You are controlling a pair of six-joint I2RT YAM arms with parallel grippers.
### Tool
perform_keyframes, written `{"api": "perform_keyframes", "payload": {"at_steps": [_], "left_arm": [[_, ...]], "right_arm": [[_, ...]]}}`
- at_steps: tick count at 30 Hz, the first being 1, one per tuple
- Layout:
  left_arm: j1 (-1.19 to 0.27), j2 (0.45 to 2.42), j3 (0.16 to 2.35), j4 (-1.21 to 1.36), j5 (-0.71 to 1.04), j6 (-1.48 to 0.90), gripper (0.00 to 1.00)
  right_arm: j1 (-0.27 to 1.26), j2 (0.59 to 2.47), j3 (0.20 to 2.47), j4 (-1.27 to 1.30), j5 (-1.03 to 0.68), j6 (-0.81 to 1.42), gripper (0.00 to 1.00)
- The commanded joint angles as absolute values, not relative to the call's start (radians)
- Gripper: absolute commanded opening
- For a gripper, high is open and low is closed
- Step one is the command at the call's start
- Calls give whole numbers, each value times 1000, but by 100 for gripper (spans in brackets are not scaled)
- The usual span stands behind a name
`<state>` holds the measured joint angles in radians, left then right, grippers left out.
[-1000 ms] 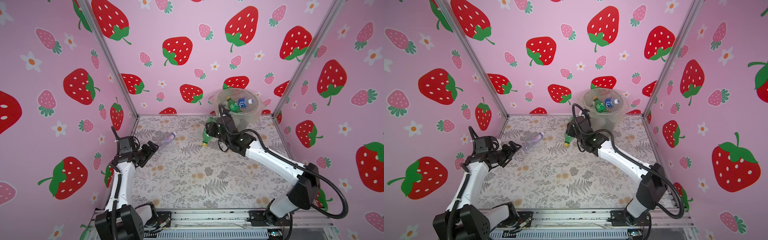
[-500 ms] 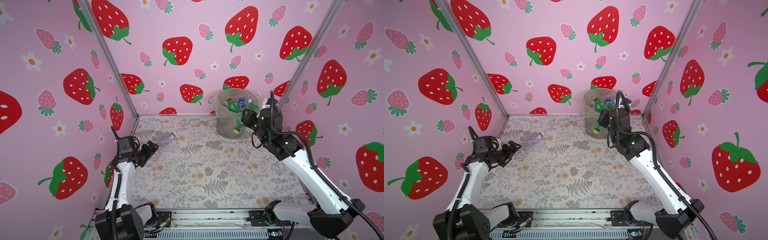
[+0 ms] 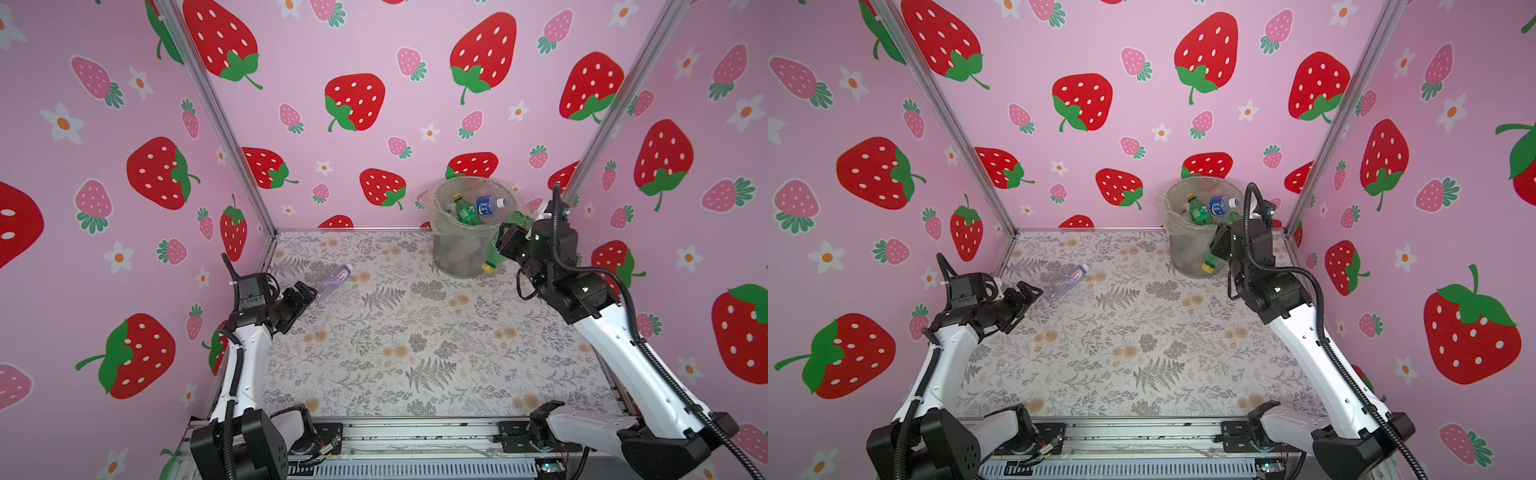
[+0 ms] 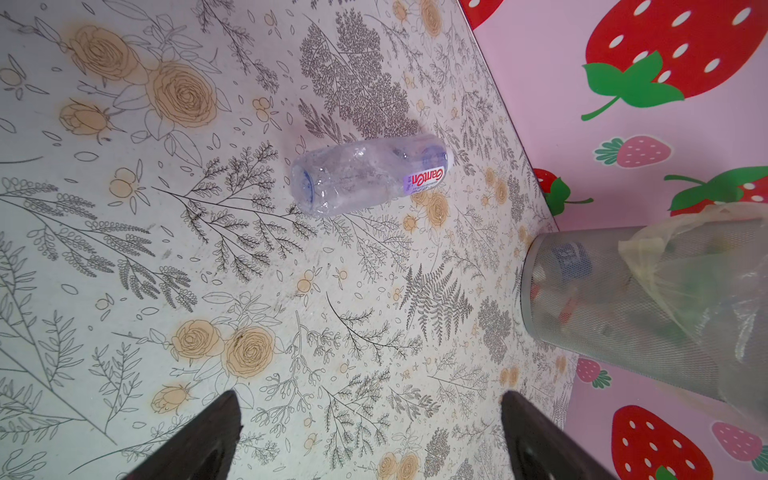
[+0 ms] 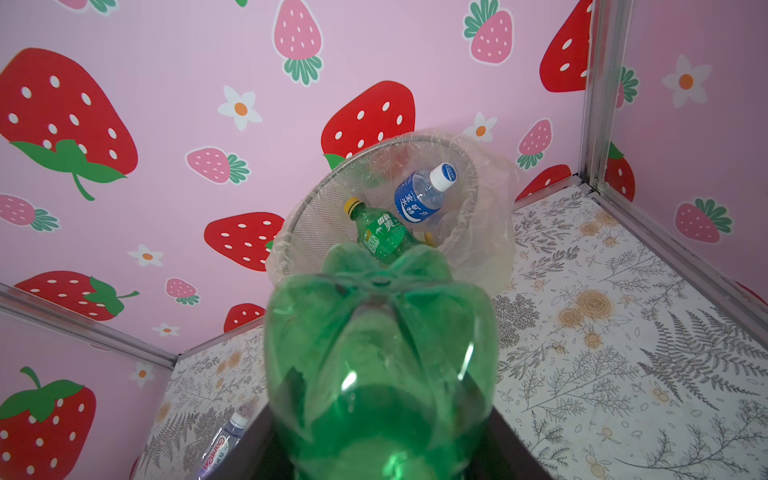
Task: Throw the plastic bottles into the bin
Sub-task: 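Raise the right gripper over the bin rim and lower the bottle inside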
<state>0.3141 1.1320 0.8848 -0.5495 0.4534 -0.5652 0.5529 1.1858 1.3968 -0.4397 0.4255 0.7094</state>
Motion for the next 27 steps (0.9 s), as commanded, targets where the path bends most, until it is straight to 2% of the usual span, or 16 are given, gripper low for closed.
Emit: {"api": "perform_keyframes", "payload": {"at_steps": [1, 6, 11, 21, 25, 26, 27], "left_arm": [[320, 1121, 878, -529, 466, -572, 99], [320, 1130, 878, -529, 471, -574, 99], [319, 1132, 880, -531, 471, -574, 99], [320, 1135, 887, -536, 451, -572, 99], [321, 1138, 900, -545, 427, -565, 99], [321, 1139, 905, -549, 424, -561, 99], [321, 1141, 908, -552, 420, -560, 99]], "right_arm": [[548, 1170, 1361, -406, 408, 720, 55], [548, 1211, 1365, -363, 388, 744, 55], [548, 1332, 1499, -353, 394, 759, 55], [488, 1786, 2053, -359, 522, 807, 57], [435, 2013, 2394, -513, 500, 869, 82], [426, 2045, 2455, -551, 482, 884, 96], [421, 2065, 2498, -584, 457, 894, 99]]}}
